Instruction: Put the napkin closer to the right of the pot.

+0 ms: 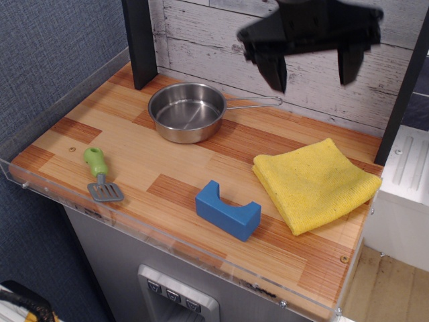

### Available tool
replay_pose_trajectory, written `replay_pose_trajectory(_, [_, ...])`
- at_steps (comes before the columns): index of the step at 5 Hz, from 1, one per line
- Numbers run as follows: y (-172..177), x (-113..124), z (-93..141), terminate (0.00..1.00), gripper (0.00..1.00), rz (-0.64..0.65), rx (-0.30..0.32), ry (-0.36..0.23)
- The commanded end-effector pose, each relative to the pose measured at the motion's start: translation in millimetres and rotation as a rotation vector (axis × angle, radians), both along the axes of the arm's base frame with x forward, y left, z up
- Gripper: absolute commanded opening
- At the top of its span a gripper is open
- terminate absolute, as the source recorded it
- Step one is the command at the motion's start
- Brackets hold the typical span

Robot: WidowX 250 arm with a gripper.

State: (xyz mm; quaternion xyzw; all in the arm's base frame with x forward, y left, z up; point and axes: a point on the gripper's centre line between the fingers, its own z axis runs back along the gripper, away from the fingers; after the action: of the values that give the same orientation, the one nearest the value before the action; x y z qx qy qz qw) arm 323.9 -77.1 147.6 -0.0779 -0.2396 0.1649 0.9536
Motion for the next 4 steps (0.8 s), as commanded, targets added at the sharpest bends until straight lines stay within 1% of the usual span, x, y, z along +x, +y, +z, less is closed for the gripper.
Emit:
replay_pose_trajectory(1, [-12.0,-0.3,-7.7,0.0,1.0,0.006,0.039,0.038])
replay_pose_trajectory(2, [-16.6,3.1,-28.2,0.0,1.0,0.012,0.052,0.105])
replay_pose_trajectory(3, [-17.2,6.2,-42.9,0.0,1.0,0.021,0.067,0.152])
replay_pose_trajectory(4, [-14.2,9.1,-53.6,0.0,1.0,0.035,0.082,0.186])
